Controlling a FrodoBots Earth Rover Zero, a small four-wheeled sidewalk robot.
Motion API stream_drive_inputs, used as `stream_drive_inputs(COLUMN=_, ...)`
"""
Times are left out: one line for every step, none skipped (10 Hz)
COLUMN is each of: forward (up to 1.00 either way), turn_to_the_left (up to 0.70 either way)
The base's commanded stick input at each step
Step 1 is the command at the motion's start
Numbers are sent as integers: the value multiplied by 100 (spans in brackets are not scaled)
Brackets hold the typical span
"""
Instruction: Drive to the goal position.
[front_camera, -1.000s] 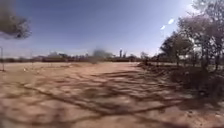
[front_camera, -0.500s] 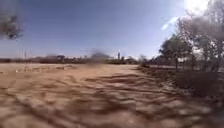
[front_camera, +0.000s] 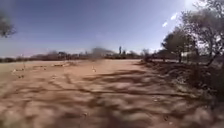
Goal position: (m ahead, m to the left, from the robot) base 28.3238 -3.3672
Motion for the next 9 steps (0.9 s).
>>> stream_drive_inputs(forward=100, turn_to_the_left=0)
stream_drive_inputs(forward=100, turn_to_the_left=0)
stream_drive_inputs(forward=100, turn_to_the_left=0)
stream_drive_inputs(forward=100, turn_to_the_left=0)
stream_drive_inputs(forward=100, turn_to_the_left=0)
stream_drive_inputs(forward=100, turn_to_the_left=0)
stream_drive_inputs(forward=100, turn_to_the_left=0)
stream_drive_inputs(forward=100, turn_to_the_left=0)
stream_drive_inputs(forward=100, turn_to_the_left=0)
